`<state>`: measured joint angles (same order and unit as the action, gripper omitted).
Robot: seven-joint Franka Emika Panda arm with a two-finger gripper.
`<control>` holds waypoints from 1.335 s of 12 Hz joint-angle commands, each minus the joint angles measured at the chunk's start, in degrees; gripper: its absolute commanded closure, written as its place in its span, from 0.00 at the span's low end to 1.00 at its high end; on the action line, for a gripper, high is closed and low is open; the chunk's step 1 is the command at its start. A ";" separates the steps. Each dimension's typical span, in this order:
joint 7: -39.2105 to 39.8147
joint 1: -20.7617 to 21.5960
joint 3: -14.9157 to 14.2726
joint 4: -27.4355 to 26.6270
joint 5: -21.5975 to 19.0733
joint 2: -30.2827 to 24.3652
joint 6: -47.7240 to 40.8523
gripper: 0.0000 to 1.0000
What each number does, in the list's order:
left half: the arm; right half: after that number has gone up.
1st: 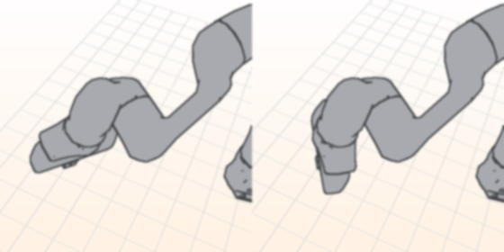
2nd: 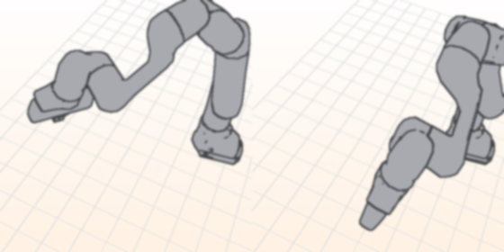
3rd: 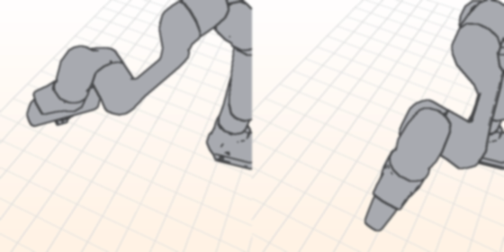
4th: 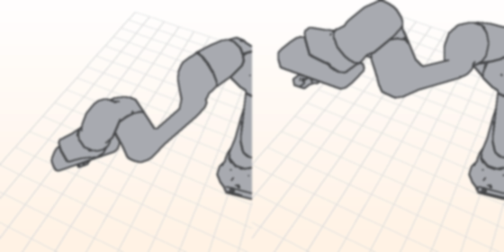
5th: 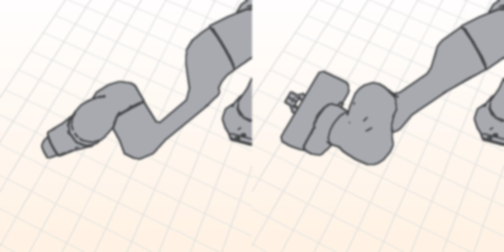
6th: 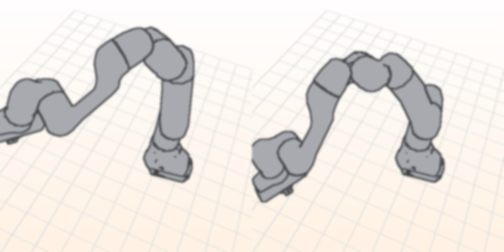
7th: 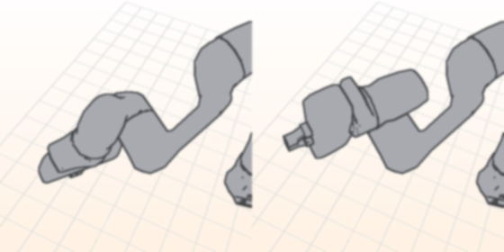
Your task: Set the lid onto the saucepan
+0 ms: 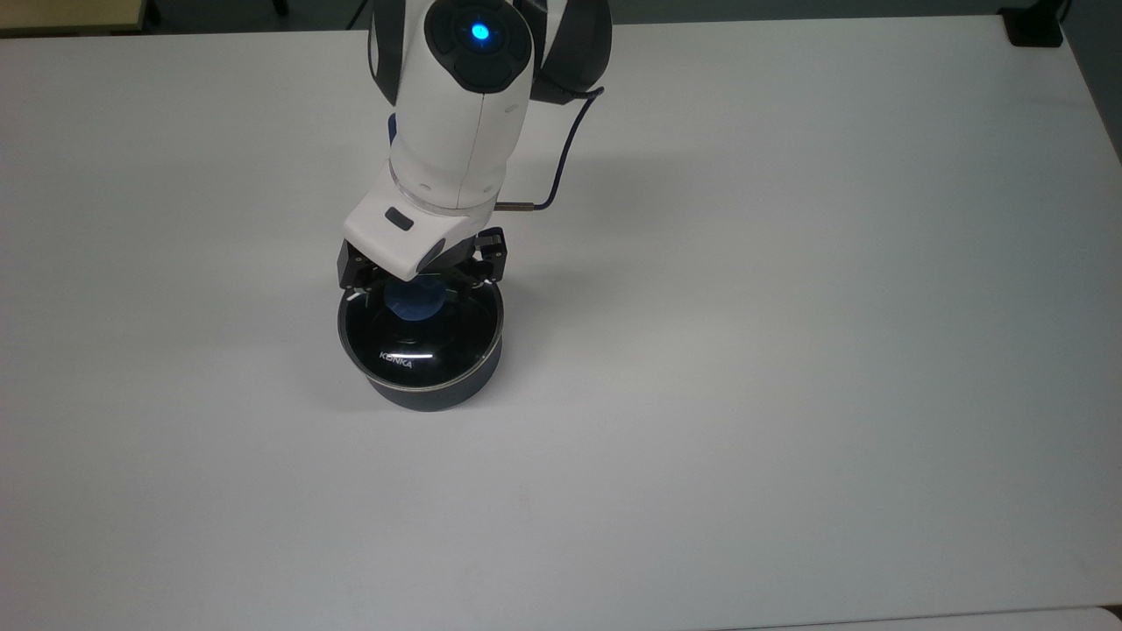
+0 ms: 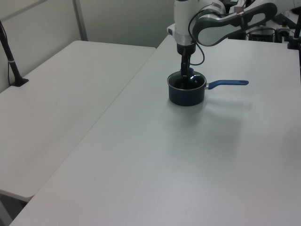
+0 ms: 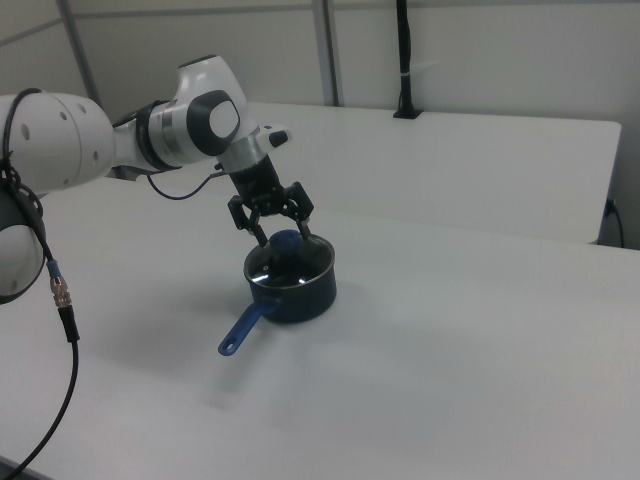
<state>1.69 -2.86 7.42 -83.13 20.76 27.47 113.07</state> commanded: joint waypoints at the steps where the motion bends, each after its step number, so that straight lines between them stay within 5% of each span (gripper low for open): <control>1: -1.34 0.84 -0.74 -0.11 -0.09 -3.63 -0.84 0.00; 3: -2.12 0.75 -0.65 -0.89 -1.76 -8.89 -4.85 0.00; 6: -7.57 0.23 -0.65 -4.92 -10.36 -17.76 -9.71 0.00; 9: -14.13 1.36 -3.90 -10.81 -20.38 -25.86 -11.20 0.00; 16: -6.78 4.71 -7.51 -12.85 -20.05 -28.26 -12.17 0.00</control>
<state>-6.98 0.26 1.74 -93.96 1.38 1.21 101.75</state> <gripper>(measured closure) 0.000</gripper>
